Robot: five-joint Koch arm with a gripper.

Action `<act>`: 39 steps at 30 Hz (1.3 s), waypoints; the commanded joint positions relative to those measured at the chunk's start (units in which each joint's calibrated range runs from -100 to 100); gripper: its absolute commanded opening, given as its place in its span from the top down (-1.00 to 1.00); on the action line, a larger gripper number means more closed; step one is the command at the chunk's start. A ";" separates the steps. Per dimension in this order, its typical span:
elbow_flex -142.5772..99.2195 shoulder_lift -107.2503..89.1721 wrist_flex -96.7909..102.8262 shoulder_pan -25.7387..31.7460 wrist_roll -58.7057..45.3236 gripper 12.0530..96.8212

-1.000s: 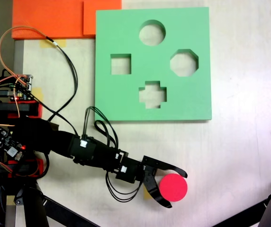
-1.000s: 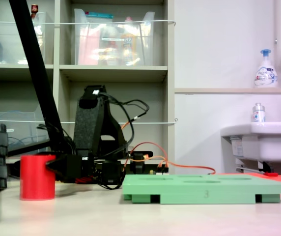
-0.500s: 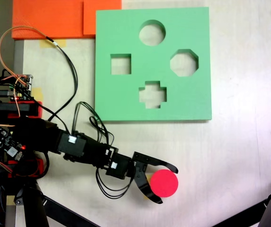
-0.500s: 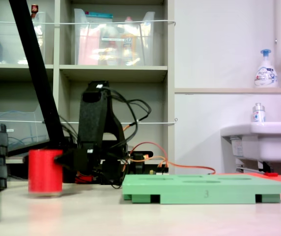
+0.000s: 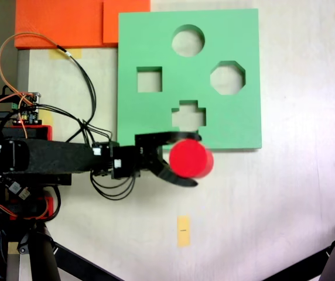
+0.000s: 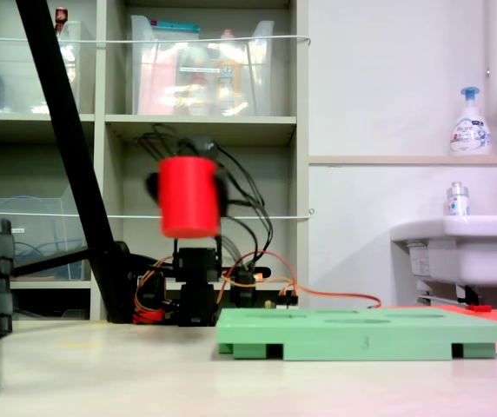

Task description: Put the cylinder block into the corresponding hole

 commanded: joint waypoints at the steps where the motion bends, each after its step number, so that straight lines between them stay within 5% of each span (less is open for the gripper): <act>1: 1.78 -2.61 0.52 3.81 -0.54 0.56; 13: 12.64 8.56 -8.05 14.85 -1.47 0.51; 39: 37.77 52.28 -7.09 22.03 -1.42 0.51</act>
